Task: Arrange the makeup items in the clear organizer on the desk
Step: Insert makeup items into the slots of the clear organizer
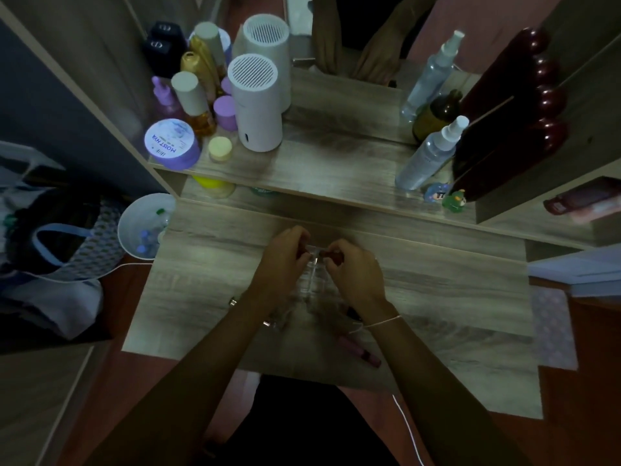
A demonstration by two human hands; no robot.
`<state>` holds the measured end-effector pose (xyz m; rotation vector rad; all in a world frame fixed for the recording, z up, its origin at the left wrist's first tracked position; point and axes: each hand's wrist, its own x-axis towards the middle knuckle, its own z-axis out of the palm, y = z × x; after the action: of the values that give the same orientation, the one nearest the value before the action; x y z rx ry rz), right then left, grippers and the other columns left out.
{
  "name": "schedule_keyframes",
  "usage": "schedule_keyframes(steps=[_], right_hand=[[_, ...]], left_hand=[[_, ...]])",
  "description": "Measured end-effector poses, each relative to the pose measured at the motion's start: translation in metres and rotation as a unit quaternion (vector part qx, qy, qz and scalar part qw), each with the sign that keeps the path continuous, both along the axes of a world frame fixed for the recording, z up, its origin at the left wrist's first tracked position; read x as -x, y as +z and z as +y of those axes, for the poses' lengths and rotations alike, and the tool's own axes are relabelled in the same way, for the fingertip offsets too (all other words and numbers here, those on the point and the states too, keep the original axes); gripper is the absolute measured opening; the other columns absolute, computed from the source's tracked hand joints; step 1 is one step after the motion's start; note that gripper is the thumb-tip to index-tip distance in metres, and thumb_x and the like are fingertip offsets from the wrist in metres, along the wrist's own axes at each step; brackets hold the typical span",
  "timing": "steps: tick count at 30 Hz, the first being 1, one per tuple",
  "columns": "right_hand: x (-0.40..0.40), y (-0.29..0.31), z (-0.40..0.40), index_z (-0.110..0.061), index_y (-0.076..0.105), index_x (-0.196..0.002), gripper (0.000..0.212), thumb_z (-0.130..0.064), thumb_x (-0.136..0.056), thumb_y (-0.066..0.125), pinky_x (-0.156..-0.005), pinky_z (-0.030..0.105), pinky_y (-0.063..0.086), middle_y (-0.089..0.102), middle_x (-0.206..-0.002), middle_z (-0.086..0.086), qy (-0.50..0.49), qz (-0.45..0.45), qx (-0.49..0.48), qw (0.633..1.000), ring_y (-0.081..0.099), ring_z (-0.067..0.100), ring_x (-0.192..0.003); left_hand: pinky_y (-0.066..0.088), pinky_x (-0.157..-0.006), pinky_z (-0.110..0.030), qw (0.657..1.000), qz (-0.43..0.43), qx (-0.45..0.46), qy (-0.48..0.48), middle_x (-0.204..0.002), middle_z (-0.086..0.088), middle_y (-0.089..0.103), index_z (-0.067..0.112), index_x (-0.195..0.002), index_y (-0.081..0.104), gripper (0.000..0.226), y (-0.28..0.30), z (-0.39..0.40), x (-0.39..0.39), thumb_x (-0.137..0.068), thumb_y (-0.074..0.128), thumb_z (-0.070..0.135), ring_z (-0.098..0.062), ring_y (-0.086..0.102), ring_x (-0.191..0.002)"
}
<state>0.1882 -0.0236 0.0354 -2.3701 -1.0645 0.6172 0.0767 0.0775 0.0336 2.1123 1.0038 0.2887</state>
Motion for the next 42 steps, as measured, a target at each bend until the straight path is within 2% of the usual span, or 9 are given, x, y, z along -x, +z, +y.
schedule_keyframes(steps=[3,7,11,15,20,26,34,39,42], right_hand=[[-0.001,-0.001,0.003,-0.023,0.067,-0.092,0.011,-0.022,-0.082,0.069,-0.073,0.037,0.056,0.074,-0.091,0.002,0.005,0.003,0.011,1.0,0.068,0.022,-0.085],[-0.003,-0.003,0.006,-0.02,0.069,-0.094,0.014,-0.019,-0.081,0.068,-0.073,0.037,0.054,0.073,-0.093,0.006,0.016,-0.006,0.036,0.999,0.067,0.026,-0.087],[-0.004,-0.004,0.009,-0.02,0.067,-0.096,0.016,-0.018,-0.08,0.067,-0.075,0.039,0.055,0.072,-0.095,0.006,0.031,-0.012,0.056,0.998,0.067,0.028,-0.089],[-0.005,-0.006,0.014,-0.018,0.067,-0.097,0.016,-0.016,-0.081,0.065,-0.074,0.044,0.055,0.073,-0.095,0.009,0.036,-0.001,0.058,0.998,0.067,0.03,-0.089],[-0.006,-0.009,0.016,-0.019,0.064,-0.092,0.009,-0.021,-0.083,0.065,-0.073,0.041,0.055,0.072,-0.093,0.008,0.03,0.002,0.063,0.998,0.067,0.029,-0.088],[-0.004,-0.009,0.017,-0.018,0.063,-0.096,0.014,-0.023,-0.083,0.065,-0.074,0.042,0.055,0.072,-0.097,0.009,0.032,-0.005,0.057,0.998,0.067,0.032,-0.091],[-0.003,-0.009,0.013,-0.02,0.062,-0.1,0.021,-0.023,-0.08,0.07,-0.069,0.03,0.05,0.073,-0.095,0.005,0.026,-0.007,0.028,0.999,0.068,0.026,-0.088],[0.0,-0.006,0.003,-0.021,0.059,-0.108,0.031,-0.023,-0.079,0.071,-0.074,0.039,0.056,0.074,-0.093,0.004,0.023,-0.005,-0.009,1.0,0.069,0.027,-0.087],[0.004,-0.005,-0.008,-0.024,0.055,-0.121,0.044,-0.025,-0.079,0.07,-0.074,0.037,0.055,0.073,-0.097,0.005,0.002,0.001,-0.025,1.0,0.068,0.028,-0.089]], left_hand=[[0.048,-0.068,-0.024,1.0,-0.009,0.026,0.008,-0.091,-0.005,0.066,0.012,-0.097,0.059,0.026,-0.002,-0.001,-0.004,-0.076,0.073,0.005,-0.011,0.059,-0.077],[0.055,-0.072,-0.036,0.999,-0.009,0.032,0.013,-0.087,-0.008,0.069,0.011,-0.091,0.061,0.022,-0.002,-0.002,-0.007,-0.075,0.073,0.003,-0.017,0.063,-0.075],[0.054,-0.076,-0.045,1.0,0.006,0.027,-0.008,-0.086,-0.015,0.071,0.005,-0.088,0.064,0.017,-0.003,-0.001,-0.009,-0.073,0.071,0.0,-0.029,0.066,-0.081],[0.052,-0.079,-0.047,0.999,0.019,0.018,-0.02,-0.089,-0.019,0.072,0.002,-0.09,0.066,0.019,-0.003,-0.001,-0.008,-0.073,0.066,-0.004,-0.032,0.067,-0.085],[0.049,-0.083,-0.049,0.999,0.027,-0.011,-0.041,-0.094,-0.018,0.071,0.002,-0.095,0.066,0.022,-0.004,-0.001,-0.008,-0.073,0.064,-0.003,-0.032,0.066,-0.091],[0.049,-0.082,-0.049,0.999,0.027,-0.009,-0.037,-0.098,-0.019,0.069,0.002,-0.101,0.065,0.026,-0.005,0.0,-0.008,-0.075,0.066,-0.001,-0.034,0.064,-0.093],[0.047,-0.084,-0.043,1.0,-0.007,-0.015,-0.013,-0.104,-0.023,0.065,0.0,-0.108,0.063,0.034,-0.005,-0.001,-0.001,-0.075,0.068,-0.002,-0.037,0.061,-0.095],[0.048,-0.083,-0.035,0.999,-0.042,0.017,-0.002,-0.11,-0.016,0.061,0.006,-0.115,0.059,0.034,-0.009,-0.006,0.022,-0.082,0.069,0.01,-0.028,0.06,-0.098],[0.045,-0.094,-0.033,0.999,-0.033,0.026,0.014,-0.121,-0.019,0.059,0.002,-0.122,0.055,0.04,-0.01,-0.013,0.038,-0.085,0.068,0.012,-0.027,0.056,-0.11]])
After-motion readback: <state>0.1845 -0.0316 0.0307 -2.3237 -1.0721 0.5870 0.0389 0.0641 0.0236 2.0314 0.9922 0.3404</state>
